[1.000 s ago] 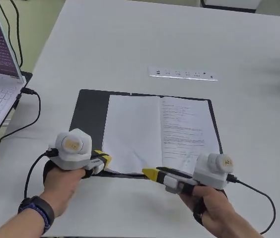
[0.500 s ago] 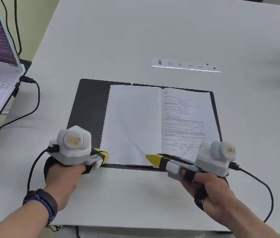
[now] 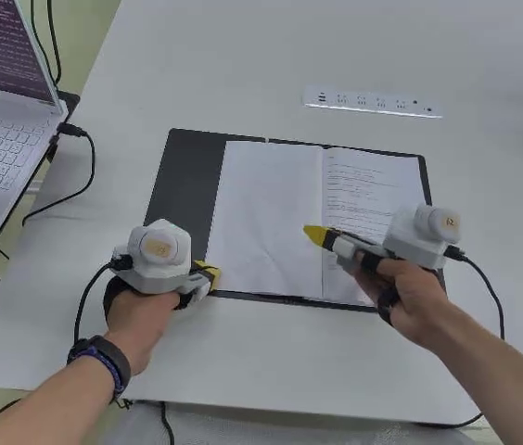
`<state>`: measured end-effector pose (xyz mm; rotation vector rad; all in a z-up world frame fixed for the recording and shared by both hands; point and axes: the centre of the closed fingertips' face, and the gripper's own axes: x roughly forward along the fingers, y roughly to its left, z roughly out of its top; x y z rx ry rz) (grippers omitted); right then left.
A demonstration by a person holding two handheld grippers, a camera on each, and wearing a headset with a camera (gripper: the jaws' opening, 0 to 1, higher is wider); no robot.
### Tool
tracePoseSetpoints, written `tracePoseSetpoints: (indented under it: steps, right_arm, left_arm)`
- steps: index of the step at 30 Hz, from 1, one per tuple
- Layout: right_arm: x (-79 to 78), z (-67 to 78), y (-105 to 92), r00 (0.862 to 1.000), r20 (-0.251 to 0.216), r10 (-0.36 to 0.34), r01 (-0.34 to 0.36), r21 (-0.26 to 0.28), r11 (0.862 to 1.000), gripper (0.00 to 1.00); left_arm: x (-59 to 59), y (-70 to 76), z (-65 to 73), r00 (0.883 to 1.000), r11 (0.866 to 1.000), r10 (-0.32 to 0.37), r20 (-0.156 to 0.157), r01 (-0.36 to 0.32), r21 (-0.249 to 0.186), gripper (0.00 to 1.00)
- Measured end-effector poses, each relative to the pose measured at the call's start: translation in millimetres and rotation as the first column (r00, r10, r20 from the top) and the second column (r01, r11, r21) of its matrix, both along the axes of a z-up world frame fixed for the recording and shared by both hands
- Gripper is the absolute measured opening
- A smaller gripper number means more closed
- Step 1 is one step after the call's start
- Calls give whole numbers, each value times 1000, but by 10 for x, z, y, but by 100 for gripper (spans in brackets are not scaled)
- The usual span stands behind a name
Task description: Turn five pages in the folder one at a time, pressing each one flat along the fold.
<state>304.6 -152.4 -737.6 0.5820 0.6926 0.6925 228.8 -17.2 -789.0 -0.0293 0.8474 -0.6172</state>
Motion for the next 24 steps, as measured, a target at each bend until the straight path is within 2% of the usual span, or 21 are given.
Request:
tracePoseSetpoints:
  steps: [5,10,16,17,18,19,24]
  right_arm:
    - [206,-93,-89,997,-19,-72,72,5,997,9]
    - [288,-229,-174,993,-45,-109,108,-18,994,3]
    - [318,-358,-193,992,-71,-107,105,-35,994,0]
    - [315,-398,-201,993,-70,-99,95,-60,994,0]
    - [313,-410,-211,994,-63,-92,87,-72,994,0]
    - [324,-374,-196,993,-65,-103,100,-47,994,0]
    - [283,-301,-126,995,-44,-86,83,-56,995,0]
  left_arm:
    - [8,0,-7,1000,1000,-3,-8,3,-2,0]
    - [13,2,-12,1000,1000,-6,-10,6,1,0]
    - [26,3,-21,1000,1000,-1,-10,1,2,0]
    - [27,2,-21,1000,1000,-2,-9,2,3,0]
    - [28,1,-21,1000,1000,-4,-8,4,5,0]
    - [30,2,-25,1000,1000,-7,-8,7,7,0]
    - [32,-4,-30,1000,1000,-9,-7,9,7,0]
